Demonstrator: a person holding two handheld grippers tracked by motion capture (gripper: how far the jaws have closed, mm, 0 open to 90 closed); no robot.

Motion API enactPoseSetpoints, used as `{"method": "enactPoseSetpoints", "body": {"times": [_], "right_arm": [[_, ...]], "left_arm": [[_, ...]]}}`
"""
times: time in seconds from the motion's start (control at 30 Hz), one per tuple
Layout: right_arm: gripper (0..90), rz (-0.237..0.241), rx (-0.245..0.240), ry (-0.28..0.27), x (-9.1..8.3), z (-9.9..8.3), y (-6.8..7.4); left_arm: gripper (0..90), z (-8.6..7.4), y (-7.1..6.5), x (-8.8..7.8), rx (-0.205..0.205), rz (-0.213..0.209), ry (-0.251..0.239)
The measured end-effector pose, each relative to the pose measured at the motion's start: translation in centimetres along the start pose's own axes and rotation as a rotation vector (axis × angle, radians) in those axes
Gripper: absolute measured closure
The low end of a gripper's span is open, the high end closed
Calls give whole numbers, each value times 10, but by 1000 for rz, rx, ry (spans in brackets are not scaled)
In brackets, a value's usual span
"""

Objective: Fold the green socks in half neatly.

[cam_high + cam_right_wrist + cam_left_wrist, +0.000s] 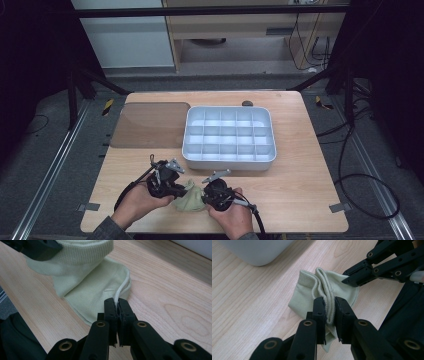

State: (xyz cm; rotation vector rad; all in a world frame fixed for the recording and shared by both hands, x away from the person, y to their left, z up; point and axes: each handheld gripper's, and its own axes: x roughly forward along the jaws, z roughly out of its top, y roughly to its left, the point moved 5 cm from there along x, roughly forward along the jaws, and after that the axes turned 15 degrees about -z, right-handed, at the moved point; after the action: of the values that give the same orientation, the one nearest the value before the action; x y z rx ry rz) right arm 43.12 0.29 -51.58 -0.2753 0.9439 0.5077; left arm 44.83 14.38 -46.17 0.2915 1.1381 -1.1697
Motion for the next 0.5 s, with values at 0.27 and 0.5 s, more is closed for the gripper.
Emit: {"method": "enactPoseSetpoints", "body": {"times": [0.27,0.5], "right_arm": [[874,7,9,-3,0,-1,-1],[873,24,24,-4,2,-3,-2]], "left_arm": [[791,5,-2,6,-5,-4,-2],[791,8,-5,9,-4,-3,-4]]}}
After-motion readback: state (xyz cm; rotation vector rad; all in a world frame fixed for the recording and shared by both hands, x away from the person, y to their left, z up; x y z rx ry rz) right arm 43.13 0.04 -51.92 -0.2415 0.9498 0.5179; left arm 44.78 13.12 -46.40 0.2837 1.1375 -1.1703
